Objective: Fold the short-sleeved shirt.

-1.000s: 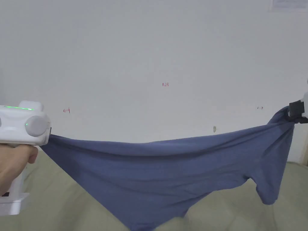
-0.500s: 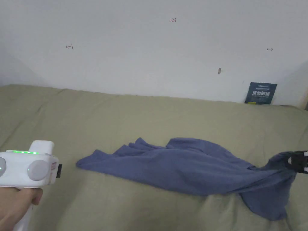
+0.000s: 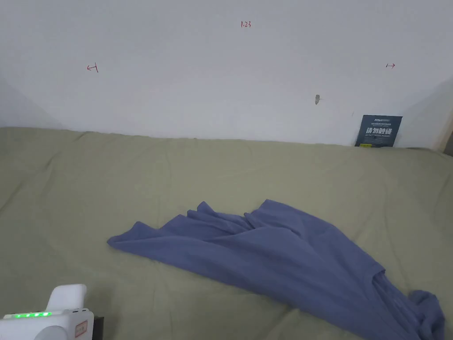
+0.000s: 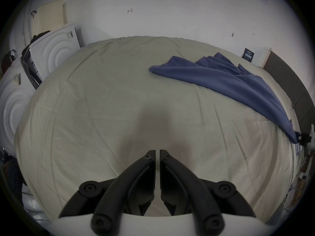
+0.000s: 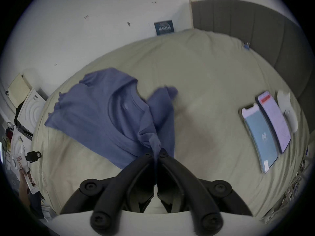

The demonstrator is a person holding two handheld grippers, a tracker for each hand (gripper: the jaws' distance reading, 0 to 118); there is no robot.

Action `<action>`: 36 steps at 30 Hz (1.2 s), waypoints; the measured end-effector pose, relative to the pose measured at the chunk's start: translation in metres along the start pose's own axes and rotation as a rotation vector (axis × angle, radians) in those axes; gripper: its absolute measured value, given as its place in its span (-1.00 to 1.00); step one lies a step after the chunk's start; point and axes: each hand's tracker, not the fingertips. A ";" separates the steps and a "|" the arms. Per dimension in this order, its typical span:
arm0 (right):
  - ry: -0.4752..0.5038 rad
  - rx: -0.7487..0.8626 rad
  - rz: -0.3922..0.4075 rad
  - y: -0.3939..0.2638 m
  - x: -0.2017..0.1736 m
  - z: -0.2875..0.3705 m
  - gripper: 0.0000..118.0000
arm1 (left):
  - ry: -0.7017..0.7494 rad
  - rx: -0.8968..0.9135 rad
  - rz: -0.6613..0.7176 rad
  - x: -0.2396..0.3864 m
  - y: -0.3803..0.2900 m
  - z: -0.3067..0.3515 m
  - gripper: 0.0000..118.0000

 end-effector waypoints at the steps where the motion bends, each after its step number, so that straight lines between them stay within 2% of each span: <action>1: -0.001 -0.003 -0.014 -0.001 0.002 -0.003 -0.98 | -0.015 -0.003 0.015 0.000 -0.002 0.001 -0.93; 2: 0.018 -0.017 -0.065 -0.003 0.004 -0.005 -0.97 | -0.031 -0.001 0.018 0.004 -0.006 0.006 -0.93; 3: 0.020 -0.005 -0.073 -0.003 0.003 -0.003 -0.93 | -0.023 -0.002 0.008 0.006 -0.007 0.009 -0.93; 4: 0.010 0.015 -0.069 -0.004 0.001 -0.001 -0.75 | -0.013 0.005 0.003 0.007 -0.008 0.012 -0.93; 5: 0.009 0.036 -0.065 -0.005 -0.001 0.000 -0.14 | -0.016 0.011 -0.001 0.007 -0.009 0.016 -0.93; 8: 0.023 0.034 -0.084 -0.011 0.000 0.009 0.42 | -0.056 0.036 0.038 0.009 -0.012 0.033 -0.93; 9: 0.021 0.030 -0.088 -0.017 -0.001 0.017 0.85 | -0.053 0.049 0.038 0.010 -0.013 0.039 -0.93; 10: 0.016 0.051 -0.091 -0.023 -0.004 0.026 1.00 | -0.052 0.070 0.041 0.012 -0.015 0.045 -0.88; 11: 0.016 0.082 -0.072 -0.030 0.000 0.030 1.00 | -0.054 0.090 0.033 0.015 -0.017 0.052 -0.41; 12: 0.020 0.086 -0.068 -0.038 -0.003 0.040 1.00 | -0.061 0.094 0.036 0.016 -0.018 0.057 0.30; 13: 0.025 0.104 -0.061 -0.046 -0.006 0.049 1.00 | -0.073 0.093 0.037 0.017 -0.021 0.059 0.90; 14: 0.022 0.133 -0.047 -0.057 -0.013 0.060 1.00 | -0.092 0.164 0.037 0.022 -0.026 0.068 1.00; 16: 0.023 0.173 -0.039 -0.079 -0.029 0.078 1.00 | -0.100 0.119 0.022 0.032 -0.033 0.078 1.00; 19: 0.081 0.180 -0.059 -0.106 -0.052 0.098 1.00 | -0.113 0.119 -0.013 0.038 -0.045 0.089 1.00; 21: 0.120 0.221 -0.091 -0.124 -0.064 0.110 0.85 | -0.133 0.106 -0.012 0.043 -0.054 0.093 0.99; 22: 0.138 0.215 -0.107 -0.128 -0.067 0.113 0.62 | -0.156 0.089 -0.003 0.035 -0.056 0.090 0.95; 23: 0.153 0.203 -0.110 -0.133 -0.074 0.114 -0.01 | -0.173 0.097 0.011 0.033 -0.061 0.090 0.77; 24: 0.142 0.200 -0.111 -0.137 -0.078 0.114 -0.72 | -0.179 0.086 0.009 0.032 -0.064 0.090 0.27; 25: 0.114 0.194 -0.102 -0.139 -0.083 0.111 -1.00 | -0.180 0.085 0.015 0.033 -0.066 0.090 -0.69; 26: 0.095 0.195 -0.086 -0.141 -0.084 0.112 -1.00 | -0.171 0.074 0.009 0.030 -0.067 0.087 -1.00; 27: 0.119 0.180 -0.062 -0.142 -0.086 0.108 -1.00 | -0.145 0.140 0.004 0.027 -0.067 0.083 -1.00; 28: 0.136 0.165 -0.043 -0.143 -0.088 0.105 -1.00 | -0.138 0.094 0.019 0.025 -0.071 0.079 -1.00; 32: 0.091 0.172 0.034 -0.143 -0.101 0.103 -1.00 | -0.159 0.067 0.050 0.015 -0.070 0.070 -1.00; 36: 0.103 0.159 0.054 -0.140 -0.107 0.099 -1.00 | -0.148 0.058 0.045 0.012 -0.048 0.064 -1.00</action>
